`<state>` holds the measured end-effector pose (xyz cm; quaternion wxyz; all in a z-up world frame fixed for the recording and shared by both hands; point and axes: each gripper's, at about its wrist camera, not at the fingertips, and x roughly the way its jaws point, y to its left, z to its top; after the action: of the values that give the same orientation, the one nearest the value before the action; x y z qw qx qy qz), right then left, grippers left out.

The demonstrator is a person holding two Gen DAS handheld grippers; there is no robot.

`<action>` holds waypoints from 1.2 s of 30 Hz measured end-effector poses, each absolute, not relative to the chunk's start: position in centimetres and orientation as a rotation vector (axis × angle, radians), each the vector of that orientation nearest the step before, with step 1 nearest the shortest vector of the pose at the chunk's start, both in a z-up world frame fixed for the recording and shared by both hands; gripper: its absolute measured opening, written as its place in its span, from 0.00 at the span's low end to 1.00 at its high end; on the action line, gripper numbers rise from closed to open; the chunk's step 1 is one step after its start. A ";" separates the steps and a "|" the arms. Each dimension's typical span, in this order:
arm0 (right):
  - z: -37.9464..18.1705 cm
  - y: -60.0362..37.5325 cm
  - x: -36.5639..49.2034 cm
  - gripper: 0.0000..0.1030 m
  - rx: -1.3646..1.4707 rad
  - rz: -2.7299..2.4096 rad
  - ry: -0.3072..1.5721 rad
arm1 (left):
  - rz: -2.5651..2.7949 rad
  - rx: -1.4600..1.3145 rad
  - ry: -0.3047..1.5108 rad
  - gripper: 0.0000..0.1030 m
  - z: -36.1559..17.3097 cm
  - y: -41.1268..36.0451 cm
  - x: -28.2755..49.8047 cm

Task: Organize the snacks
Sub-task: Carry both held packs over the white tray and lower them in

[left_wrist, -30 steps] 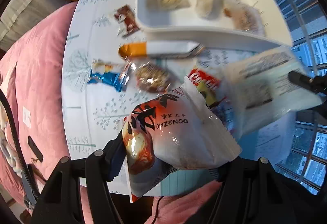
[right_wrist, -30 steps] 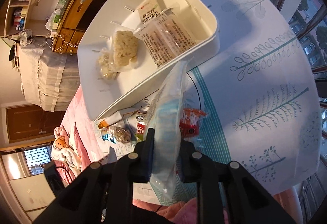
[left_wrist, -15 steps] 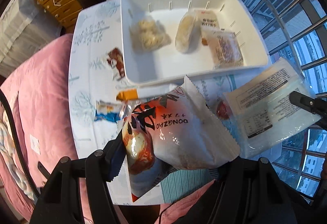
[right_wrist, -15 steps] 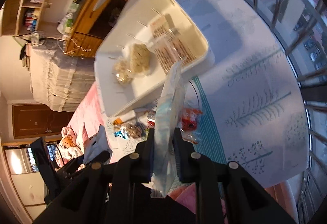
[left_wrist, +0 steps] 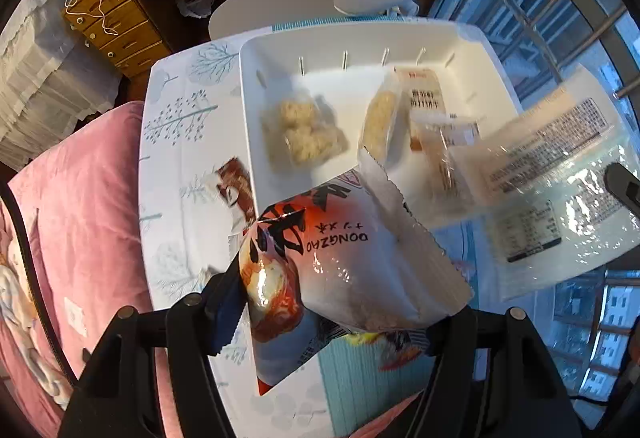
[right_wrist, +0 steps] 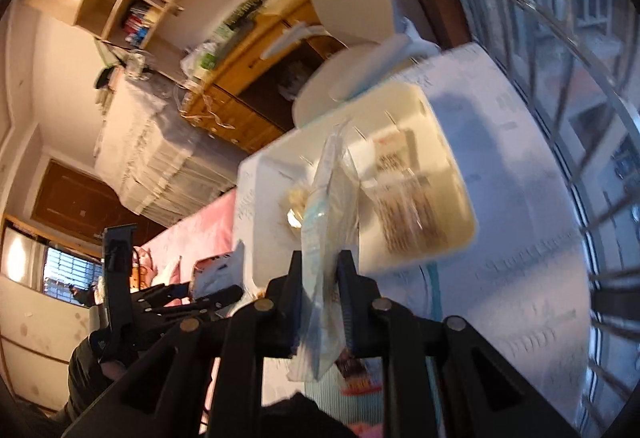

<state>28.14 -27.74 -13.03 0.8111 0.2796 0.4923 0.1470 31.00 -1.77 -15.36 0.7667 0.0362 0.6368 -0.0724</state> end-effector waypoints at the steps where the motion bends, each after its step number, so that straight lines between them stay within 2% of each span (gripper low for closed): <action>1: -13.2 -27.7 28.7 0.15 0.602 0.327 1.034 | -0.160 0.069 1.379 0.64 -15.6 -1.8 31.5; 9: -16.2 -27.4 32.8 0.15 0.618 0.408 0.969 | -0.219 -0.018 1.285 0.64 -18.2 -1.8 33.9; 17: -19.8 -27.5 34.9 0.18 0.585 0.292 1.085 | -0.192 -0.034 1.337 0.67 -20.8 -2.3 35.7; 20: -20.8 -28.5 35.0 0.32 0.617 0.215 1.109 | -0.175 -0.045 1.371 0.81 -21.7 -2.4 35.8; 22: -21.3 -29.4 34.8 0.45 0.647 0.174 1.115 | -0.172 -0.054 1.380 0.81 -21.9 -2.4 35.7; 24: -21.5 -30.1 34.6 0.50 0.670 0.155 1.115 | -0.165 -0.053 1.387 0.82 -22.0 -2.4 35.6; 29: -21.6 -31.1 34.0 0.56 0.686 0.133 1.114 | -0.152 -0.053 1.393 0.82 -21.8 -2.5 35.0; 36: -20.5 -31.5 32.5 0.58 0.719 0.171 1.095 | -0.139 -0.046 1.385 0.82 -20.4 -3.2 32.8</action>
<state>32.48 -31.50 -20.48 0.7895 0.3341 0.5086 0.0793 32.81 -3.23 -20.39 0.7672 -0.0214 0.6378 -0.0642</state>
